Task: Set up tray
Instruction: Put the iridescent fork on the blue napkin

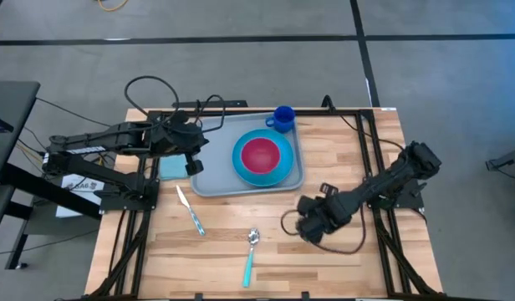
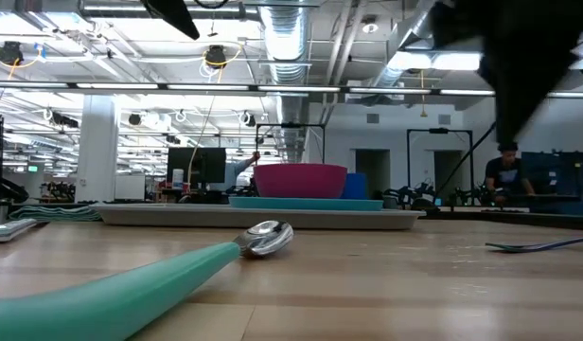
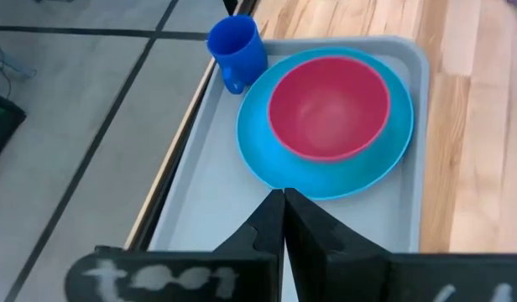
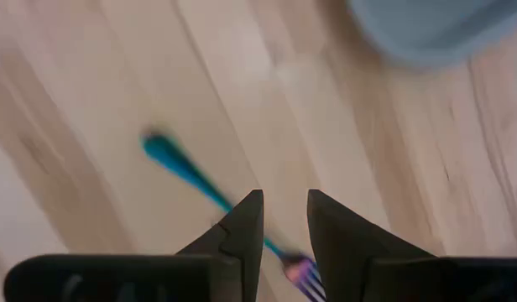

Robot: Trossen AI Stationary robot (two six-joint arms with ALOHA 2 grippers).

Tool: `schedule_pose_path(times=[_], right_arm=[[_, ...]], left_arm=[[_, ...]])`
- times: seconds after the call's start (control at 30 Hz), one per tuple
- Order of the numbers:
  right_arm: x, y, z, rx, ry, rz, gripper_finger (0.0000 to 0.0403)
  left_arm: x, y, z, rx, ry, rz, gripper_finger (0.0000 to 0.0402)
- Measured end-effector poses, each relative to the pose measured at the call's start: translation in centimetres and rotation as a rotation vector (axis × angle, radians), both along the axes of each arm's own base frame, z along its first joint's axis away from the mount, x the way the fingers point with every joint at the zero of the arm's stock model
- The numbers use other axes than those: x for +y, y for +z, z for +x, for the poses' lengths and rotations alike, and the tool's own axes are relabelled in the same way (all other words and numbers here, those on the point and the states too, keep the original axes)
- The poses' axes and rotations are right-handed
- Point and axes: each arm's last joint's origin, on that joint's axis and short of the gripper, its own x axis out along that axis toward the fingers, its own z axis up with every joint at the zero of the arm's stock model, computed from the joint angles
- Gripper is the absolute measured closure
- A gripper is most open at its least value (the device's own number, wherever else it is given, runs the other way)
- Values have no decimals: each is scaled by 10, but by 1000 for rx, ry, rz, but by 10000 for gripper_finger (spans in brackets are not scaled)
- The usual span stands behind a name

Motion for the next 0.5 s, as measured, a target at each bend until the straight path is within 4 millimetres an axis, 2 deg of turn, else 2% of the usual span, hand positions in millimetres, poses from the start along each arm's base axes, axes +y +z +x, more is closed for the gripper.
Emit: schedule_pose_path(times=[0.2,0.33,0.5], right_arm=[[8,-27,-23,65,25,-42,314],[2,-41,-30,104,44,-59,314],[-4,-45,-30,176,143,-32,314]], left_arm=[[0,-9,3,34,13,-12,401],[0,-9,3,27,25,-23,401],[0,-9,3,33,17,-16,401]])
